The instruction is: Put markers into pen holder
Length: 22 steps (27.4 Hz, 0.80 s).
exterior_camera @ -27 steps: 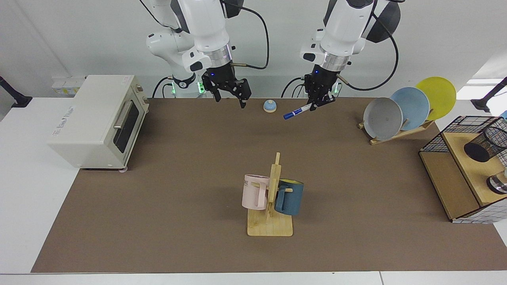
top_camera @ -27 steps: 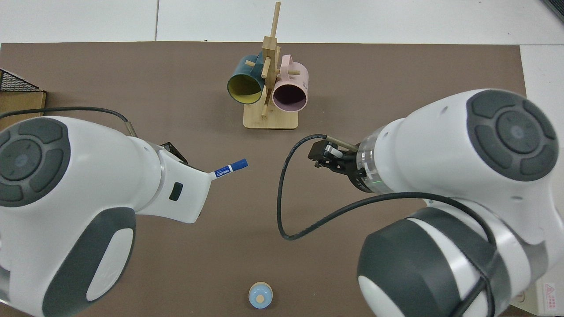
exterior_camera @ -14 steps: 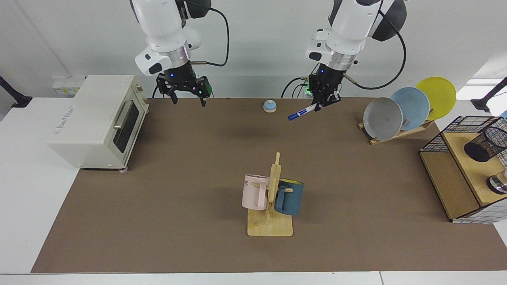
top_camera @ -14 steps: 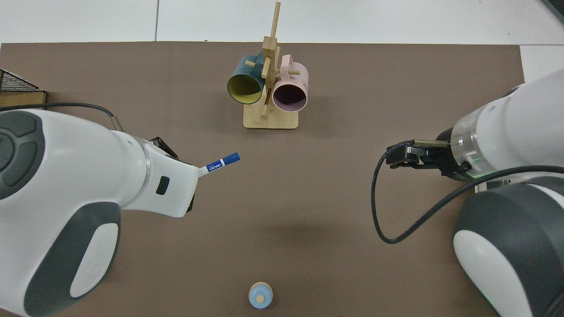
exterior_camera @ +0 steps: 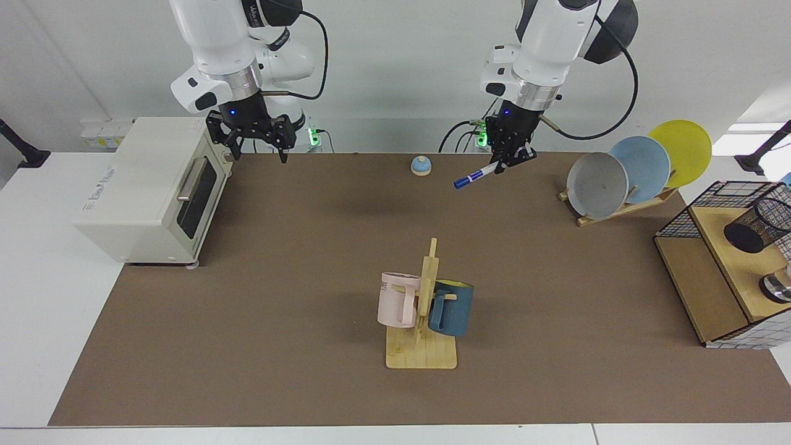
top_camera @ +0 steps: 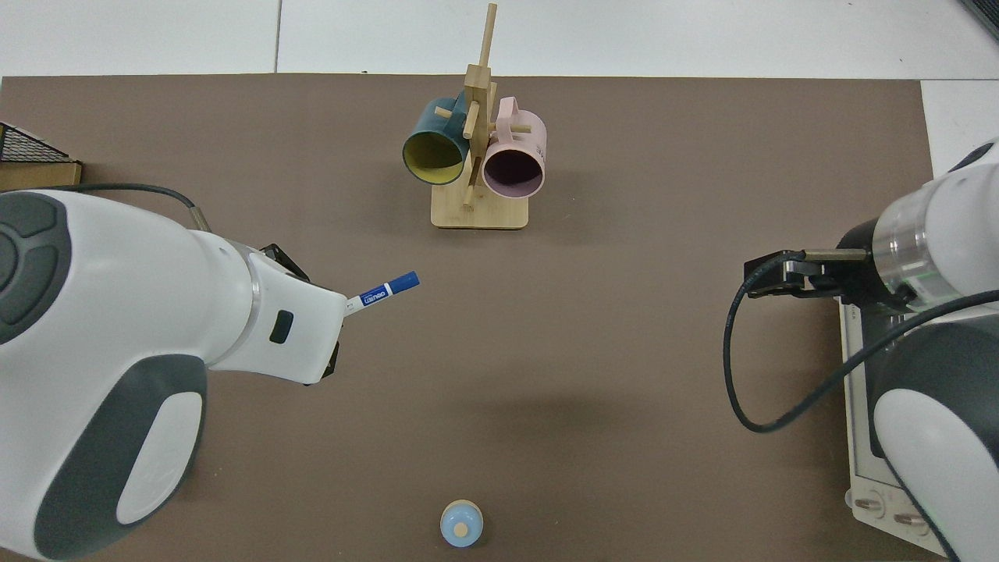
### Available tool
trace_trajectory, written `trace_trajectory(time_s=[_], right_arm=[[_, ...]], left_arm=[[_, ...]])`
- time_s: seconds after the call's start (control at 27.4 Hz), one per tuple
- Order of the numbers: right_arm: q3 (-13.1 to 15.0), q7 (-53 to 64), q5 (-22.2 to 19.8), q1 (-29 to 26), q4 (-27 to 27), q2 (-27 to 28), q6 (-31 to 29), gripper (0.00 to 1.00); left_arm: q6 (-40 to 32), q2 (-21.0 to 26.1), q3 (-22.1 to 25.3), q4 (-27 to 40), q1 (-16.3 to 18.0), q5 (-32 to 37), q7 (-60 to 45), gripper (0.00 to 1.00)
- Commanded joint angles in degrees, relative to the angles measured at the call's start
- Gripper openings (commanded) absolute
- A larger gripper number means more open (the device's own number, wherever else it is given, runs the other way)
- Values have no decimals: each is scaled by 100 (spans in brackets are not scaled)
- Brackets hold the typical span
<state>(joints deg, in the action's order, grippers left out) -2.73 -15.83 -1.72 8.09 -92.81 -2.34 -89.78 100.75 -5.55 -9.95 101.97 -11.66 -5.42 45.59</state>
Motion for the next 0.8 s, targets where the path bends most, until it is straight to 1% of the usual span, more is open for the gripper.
trace_trajectory(time_s=[0.0,0.11,0.22,0.33,0.4,0.55,0.66,0.77], right_arm=[[-78,203,-145,-88,-18,-56,65,100],[-78,203,-145,-88,-18,-56,57,100],[-69,203,-145,-97,-10,-56,48,100],[-61,212,-136,-106,-9,-56,39,100],[-61,212,-118,-106,-18,-65,39,100],[-61,203,-22,-97,-18,-65,48,100],[-69,203,13,-97,-18,-65,74,100],[-69,203,119,-97,-18,-65,83,100]], left_arm=[[-222,-52,20,-168,24,269,12,0],[-547,1,37,-423,67,585,20,0],[-846,27,64,-625,208,841,143,0],[-1092,18,90,-757,418,1113,546,0],[-1250,27,90,-889,498,1472,836,0],[-1330,27,195,-1047,577,2149,1381,0],[-1321,36,345,-1179,744,2458,2004,0],[-1260,141,477,-1337,972,2757,2716,0]])
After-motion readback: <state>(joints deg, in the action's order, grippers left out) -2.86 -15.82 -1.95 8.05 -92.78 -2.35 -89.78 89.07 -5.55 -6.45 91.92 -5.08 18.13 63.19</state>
